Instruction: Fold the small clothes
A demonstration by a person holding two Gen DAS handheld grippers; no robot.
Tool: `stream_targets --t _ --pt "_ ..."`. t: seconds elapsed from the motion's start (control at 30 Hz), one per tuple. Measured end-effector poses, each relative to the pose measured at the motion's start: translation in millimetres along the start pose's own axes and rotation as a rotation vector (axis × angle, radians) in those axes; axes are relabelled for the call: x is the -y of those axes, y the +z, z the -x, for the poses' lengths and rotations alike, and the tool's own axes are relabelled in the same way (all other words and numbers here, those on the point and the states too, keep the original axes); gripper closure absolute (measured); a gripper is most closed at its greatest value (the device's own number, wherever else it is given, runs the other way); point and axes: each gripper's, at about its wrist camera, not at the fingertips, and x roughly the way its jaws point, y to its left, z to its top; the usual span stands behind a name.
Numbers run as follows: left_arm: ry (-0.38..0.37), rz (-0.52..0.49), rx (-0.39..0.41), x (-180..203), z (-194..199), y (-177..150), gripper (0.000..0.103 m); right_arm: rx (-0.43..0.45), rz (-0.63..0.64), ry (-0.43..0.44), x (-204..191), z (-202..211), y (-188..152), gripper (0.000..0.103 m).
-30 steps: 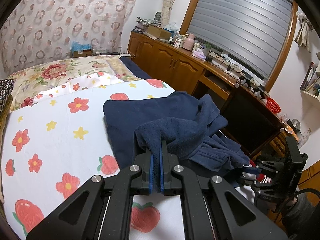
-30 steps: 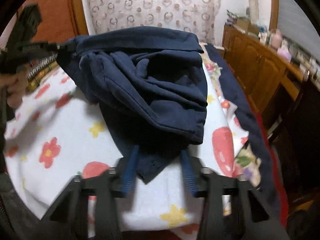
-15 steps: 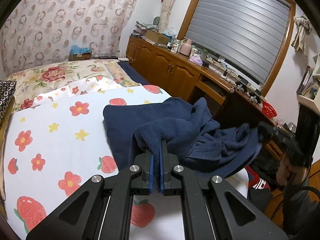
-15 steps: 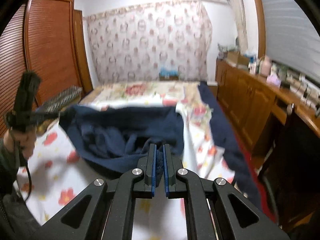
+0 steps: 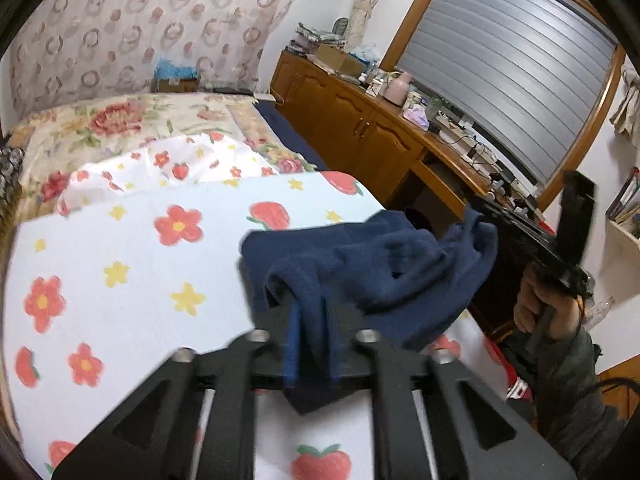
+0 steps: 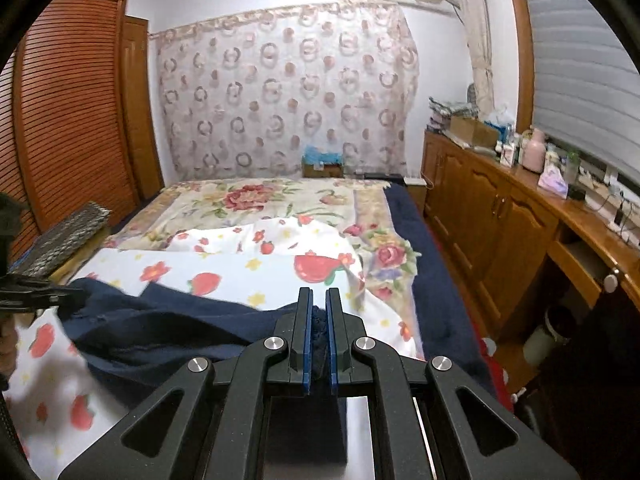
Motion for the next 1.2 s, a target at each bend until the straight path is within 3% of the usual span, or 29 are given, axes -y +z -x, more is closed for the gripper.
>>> stream_targets --t 0.1,0.17,0.4,0.63,0.73,0.8,0.83,1.0,1.2 --pt "0.042 -0.008 0.052 -5.8 12.9 1.8 0.044 -0.031 0.004 -0.005 1.2 -17.3 4.2 0.097" --pt "0.051 -0.012 0.046 -9.9 13.8 4.1 0.040 -0.047 -0.001 -0.013 -0.7 -27.9 13.1 0.097" --pt "0.083 -0.089 -0.053 -8.2 -23.0 1.5 0.040 -0.154 -0.034 -0.017 0.4 -49.9 21.3 0.097" --pt "0.078 -0.082 -0.111 -21.7 -65.3 16.1 0.040 -0.132 -0.069 0.031 12.0 -19.7 41.3 0.094" --pt "0.037 -0.085 -0.131 -27.1 -80.0 25.0 0.062 -0.106 -0.060 0.037 16.9 1.7 40.8 0.084" --pt "-0.005 -0.090 -0.148 -27.8 -85.5 27.5 0.083 -0.096 -0.043 0.049 16.8 15.9 36.6 0.065" --pt "-0.009 -0.107 -0.140 -25.5 -84.8 28.7 0.086 -0.096 -0.032 0.036 16.1 21.2 34.2 0.060" --pt "0.045 -0.077 -0.094 -28.0 -83.8 37.2 0.090 -0.082 -0.020 0.060 16.3 38.5 19.9 0.048" --pt "0.092 -0.096 -0.116 -28.0 -99.4 35.6 0.088 -0.161 -0.016 0.124 12.5 -8.1 19.1 0.045"
